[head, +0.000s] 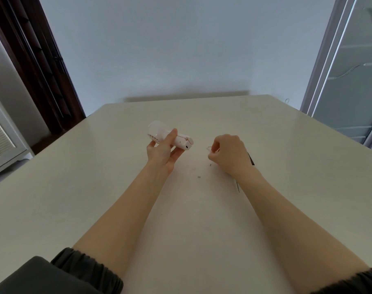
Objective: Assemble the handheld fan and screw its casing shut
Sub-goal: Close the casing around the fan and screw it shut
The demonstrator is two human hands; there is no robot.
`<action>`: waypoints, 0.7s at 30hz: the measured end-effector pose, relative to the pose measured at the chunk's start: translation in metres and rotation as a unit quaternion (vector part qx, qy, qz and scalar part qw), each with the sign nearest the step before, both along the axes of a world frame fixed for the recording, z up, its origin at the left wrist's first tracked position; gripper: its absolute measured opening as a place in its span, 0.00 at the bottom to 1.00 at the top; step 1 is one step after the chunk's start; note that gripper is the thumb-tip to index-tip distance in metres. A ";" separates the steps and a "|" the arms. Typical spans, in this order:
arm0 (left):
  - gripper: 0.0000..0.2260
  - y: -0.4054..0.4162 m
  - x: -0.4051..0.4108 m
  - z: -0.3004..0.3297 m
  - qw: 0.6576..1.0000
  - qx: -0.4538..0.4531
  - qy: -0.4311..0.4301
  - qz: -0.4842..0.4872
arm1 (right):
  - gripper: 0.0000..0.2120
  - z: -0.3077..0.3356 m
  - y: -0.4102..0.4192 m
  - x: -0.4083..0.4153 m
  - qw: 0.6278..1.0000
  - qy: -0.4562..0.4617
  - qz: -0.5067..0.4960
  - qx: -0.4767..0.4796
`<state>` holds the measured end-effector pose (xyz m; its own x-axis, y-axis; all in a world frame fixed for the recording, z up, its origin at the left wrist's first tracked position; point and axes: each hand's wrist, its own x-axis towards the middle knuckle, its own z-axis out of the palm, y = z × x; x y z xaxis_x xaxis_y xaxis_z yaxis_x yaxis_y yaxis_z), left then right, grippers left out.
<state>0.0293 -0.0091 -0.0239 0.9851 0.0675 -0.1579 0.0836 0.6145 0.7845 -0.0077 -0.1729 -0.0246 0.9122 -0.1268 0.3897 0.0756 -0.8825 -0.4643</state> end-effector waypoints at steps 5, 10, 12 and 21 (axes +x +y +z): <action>0.33 0.000 0.001 -0.001 1.000 -0.021 0.002 0.022 | 0.03 0.013 0.012 -0.006 0.904 0.042 0.135 0.404; 0.31 0.000 0.001 0.001 0.998 -0.039 0.015 0.049 | 0.05 0.016 0.013 -0.007 0.859 0.066 0.182 0.473; 0.30 0.000 0.001 0.001 0.997 -0.043 0.016 0.057 | 0.05 0.017 0.013 -0.007 0.863 0.059 0.177 0.470; 0.31 -0.002 -0.001 0.001 0.997 -0.036 0.010 0.074 | 0.02 0.020 0.024 -0.010 0.919 0.004 0.179 0.351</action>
<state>0.0281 -0.0110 -0.0228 0.9617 0.2007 -0.1867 0.0022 0.6755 0.7374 -0.0179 -0.1488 -0.0044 0.9470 -0.0362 0.3192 0.2963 -0.2855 -0.9114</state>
